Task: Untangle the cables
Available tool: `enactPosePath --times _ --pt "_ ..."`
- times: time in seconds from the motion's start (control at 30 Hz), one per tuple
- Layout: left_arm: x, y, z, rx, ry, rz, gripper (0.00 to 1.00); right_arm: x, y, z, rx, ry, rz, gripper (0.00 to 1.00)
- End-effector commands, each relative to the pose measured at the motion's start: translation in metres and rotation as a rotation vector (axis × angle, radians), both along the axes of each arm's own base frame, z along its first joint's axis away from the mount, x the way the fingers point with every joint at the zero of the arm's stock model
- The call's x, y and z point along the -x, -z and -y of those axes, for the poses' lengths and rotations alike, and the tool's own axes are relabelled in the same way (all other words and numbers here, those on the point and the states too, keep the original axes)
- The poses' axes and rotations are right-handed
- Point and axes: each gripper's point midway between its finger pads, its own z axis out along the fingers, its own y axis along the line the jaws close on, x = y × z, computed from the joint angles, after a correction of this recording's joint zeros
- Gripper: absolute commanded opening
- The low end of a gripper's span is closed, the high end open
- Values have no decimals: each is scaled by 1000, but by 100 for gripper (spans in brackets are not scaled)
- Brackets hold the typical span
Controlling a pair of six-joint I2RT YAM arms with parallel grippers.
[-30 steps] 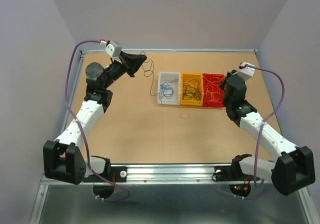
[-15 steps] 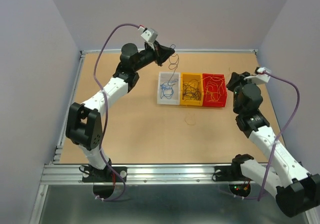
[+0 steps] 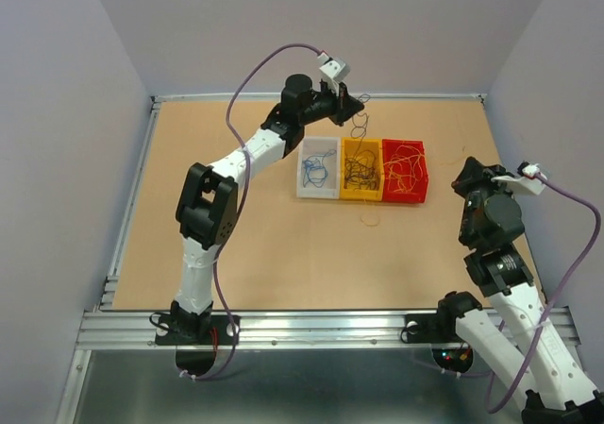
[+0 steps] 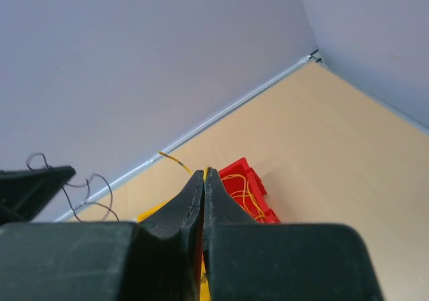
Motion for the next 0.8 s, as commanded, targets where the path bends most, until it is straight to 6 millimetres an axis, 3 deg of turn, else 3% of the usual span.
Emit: enactPosePath --times 0.0,0.07,0.1,0.27,0.47,0.6,0.63,0.67,0.7,0.77 --pt "-8 47 1 -116 -32 -49 0 0 6 8 2 43 -33 1" --pt "-6 75 5 -200 -30 -32 0 0 3 8 2 47 -29 1" --pt "-4 102 6 -258 -34 -65 0 0 -1 8 1 46 -22 1" --pt "13 180 27 -456 16 -112 0 4 -11 8 10 35 1 1" --pt "36 208 42 -609 44 -119 0 -3 -6 6 39 35 -51 1" --pt "39 222 44 -626 22 -177 23 -9 -12 6 44 46 -61 1" --pt "35 219 41 -632 -4 -175 36 -11 -13 5 47 46 -65 1" --pt "34 217 40 -633 -13 -166 39 -12 -16 5 52 46 -65 1" --pt "31 198 40 -606 -30 -128 42 -17 -15 3 59 43 -78 1" --pt "33 189 35 -597 -46 -106 48 -24 -19 1 69 42 -87 1"
